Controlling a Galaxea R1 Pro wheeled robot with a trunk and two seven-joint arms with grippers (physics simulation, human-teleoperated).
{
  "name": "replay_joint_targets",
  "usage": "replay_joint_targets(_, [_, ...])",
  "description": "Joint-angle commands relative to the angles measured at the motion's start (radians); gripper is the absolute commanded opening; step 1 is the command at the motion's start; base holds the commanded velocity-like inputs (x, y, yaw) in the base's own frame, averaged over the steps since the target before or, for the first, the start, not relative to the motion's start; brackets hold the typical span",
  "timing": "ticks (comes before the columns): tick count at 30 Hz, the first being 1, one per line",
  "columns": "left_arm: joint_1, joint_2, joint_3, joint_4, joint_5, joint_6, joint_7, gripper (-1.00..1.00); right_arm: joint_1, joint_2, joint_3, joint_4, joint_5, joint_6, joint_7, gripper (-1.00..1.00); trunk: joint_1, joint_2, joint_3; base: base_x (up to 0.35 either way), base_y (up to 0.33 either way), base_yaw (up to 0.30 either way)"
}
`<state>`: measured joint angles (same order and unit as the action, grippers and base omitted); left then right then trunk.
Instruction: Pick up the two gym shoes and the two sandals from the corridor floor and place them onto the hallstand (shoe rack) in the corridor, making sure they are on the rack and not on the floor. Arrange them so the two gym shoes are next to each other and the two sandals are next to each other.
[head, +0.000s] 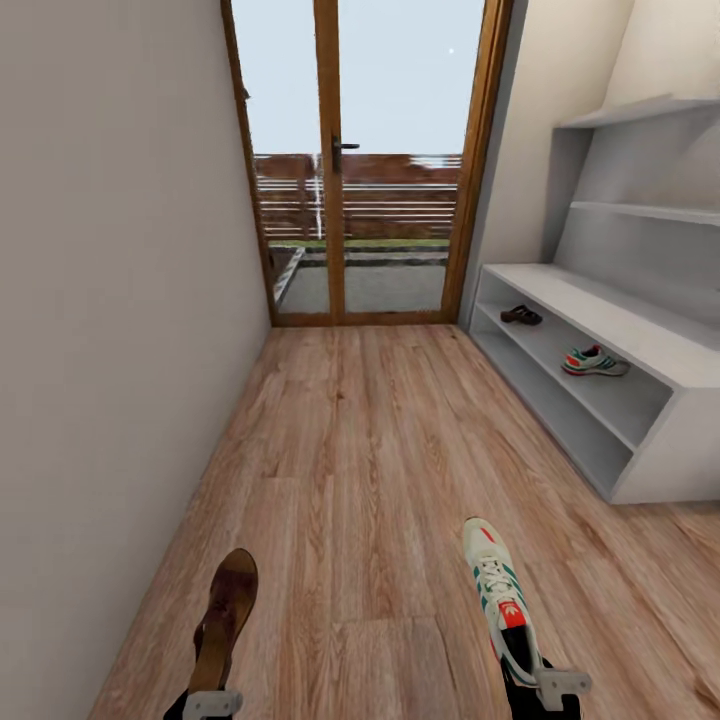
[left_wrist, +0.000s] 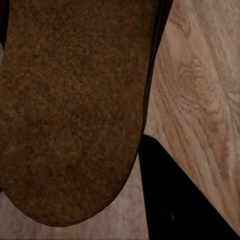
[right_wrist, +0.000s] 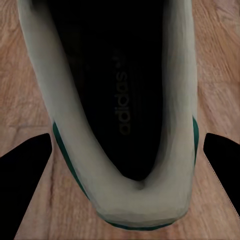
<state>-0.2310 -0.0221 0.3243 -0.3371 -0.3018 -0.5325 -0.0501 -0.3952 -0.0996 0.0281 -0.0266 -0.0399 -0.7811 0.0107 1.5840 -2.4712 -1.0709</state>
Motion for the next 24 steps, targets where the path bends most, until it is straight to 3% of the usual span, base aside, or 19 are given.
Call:
replay_joint_targets(1, [-0.001, -0.001, 0.009, 0.000, -0.010, -0.003, -0.004, -1.00, -0.001, 0.000, 0.003, 0.001, -0.005, -0.003, 0.002, -1.00, 0.000, 0.000, -0.001, 0.340, 0.000, -0.003])
replay_joint_targets(24, [-0.001, -0.001, 0.009, 0.000, -0.009, -0.003, -0.004, -1.00, -0.001, 0.000, 0.003, 0.001, -0.005, -0.003, 0.002, -1.00, 0.000, 0.000, -0.001, 0.340, 0.000, 0.000])
